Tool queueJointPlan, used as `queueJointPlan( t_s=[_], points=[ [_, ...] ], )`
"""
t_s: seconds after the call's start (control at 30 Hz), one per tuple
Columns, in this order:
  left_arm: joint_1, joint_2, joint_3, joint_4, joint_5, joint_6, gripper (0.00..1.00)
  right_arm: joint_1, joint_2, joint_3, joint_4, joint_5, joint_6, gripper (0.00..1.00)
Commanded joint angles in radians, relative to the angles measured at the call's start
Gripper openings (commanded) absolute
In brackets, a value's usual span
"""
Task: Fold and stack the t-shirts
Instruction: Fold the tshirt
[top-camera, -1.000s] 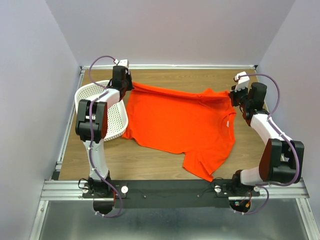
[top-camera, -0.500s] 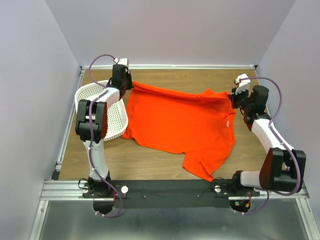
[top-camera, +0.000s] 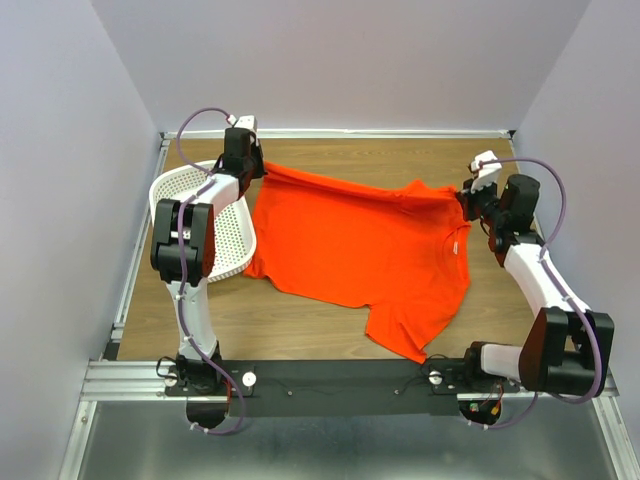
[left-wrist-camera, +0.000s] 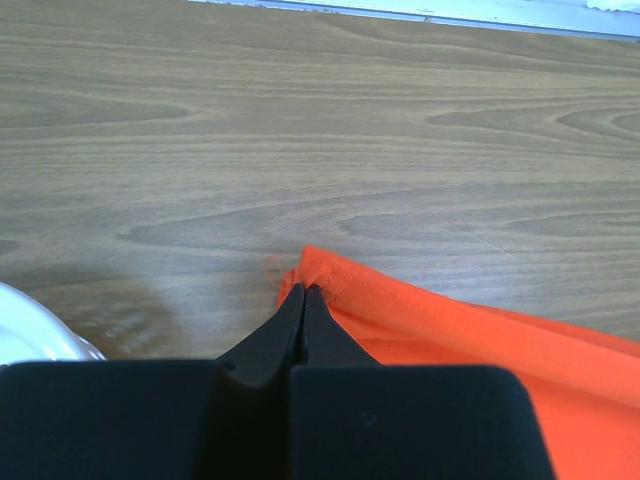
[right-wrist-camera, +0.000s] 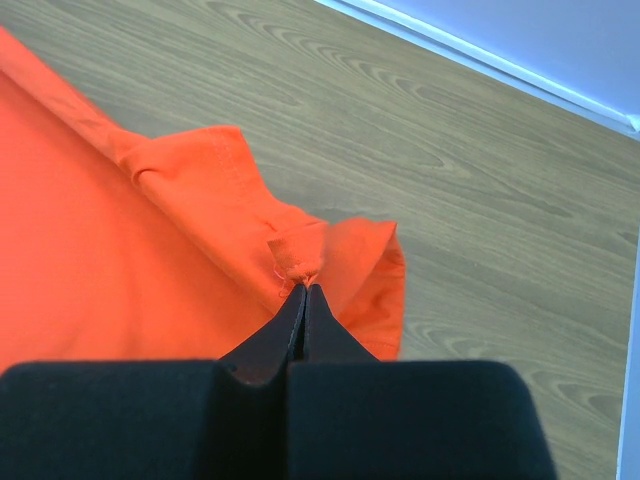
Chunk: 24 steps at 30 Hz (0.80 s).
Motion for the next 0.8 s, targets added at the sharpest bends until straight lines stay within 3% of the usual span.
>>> queueJointPlan(
  t_s=[0.0,0.57,0.7,0.77],
  points=[
    [0.016,0.021,0.035,-0.011,-0.047,0.019,0.00,-0.012,-0.043,-0.023,-0.021,-0.032,-0.015,0.01],
    [0.016,-0.028,-0.049,-0.011,-0.045,0.023,0.02,-0.012,-0.055,-0.061,-0.041,-0.018,-0.038,0.01],
    [0.016,-0.091,-0.106,0.000,-0.040,0.013,0.35,-0.012,-0.056,-0.084,-0.043,-0.012,-0.055,0.01],
    [0.016,-0.141,-0.130,0.003,-0.051,0.010,0.48,-0.012,-0.058,-0.093,-0.044,-0.006,-0.064,0.00]
  ],
)
